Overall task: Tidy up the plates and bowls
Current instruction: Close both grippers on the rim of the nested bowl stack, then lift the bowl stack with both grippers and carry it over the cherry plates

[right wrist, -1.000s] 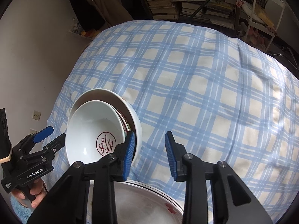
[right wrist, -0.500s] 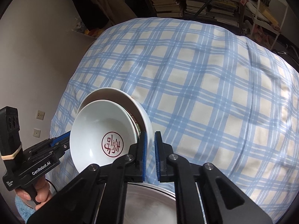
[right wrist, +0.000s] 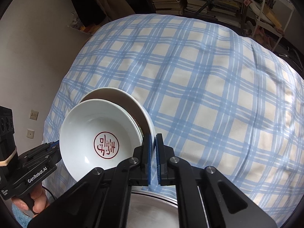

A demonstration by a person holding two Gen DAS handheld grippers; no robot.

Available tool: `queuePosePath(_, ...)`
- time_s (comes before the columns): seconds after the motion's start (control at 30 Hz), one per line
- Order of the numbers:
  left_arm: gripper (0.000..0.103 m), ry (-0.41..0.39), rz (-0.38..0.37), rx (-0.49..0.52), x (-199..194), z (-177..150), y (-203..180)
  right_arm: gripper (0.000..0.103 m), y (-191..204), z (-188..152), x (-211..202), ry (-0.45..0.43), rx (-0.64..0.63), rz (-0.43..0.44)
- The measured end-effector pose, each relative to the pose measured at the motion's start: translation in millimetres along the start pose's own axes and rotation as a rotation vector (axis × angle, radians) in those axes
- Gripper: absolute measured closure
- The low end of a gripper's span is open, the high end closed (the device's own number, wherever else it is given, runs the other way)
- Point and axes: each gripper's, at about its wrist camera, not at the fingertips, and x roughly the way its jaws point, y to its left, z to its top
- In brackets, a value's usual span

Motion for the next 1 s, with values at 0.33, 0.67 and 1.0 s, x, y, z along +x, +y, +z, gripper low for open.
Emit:
queuePosePath(0.33,0.095,-0.007,0.017,-0.007,1.0,-1.1,-3.8,0.095,-3.2,1.9,4.5,0.023,0.036,-0.012)
queuePosePath(0.67,0.095,-0.003,-0.006,-0.037,3.2,-1.9,1.9,0.095,3.2,0.5,5.2,0.015,0.013,-0.048)
queuePosePath(1.0,0.097,0.005,0.002,-0.046,-2.3,2.2,2.3,0.095,7.2,-0.3,-0.6,-0.007,0.013,-0.069)
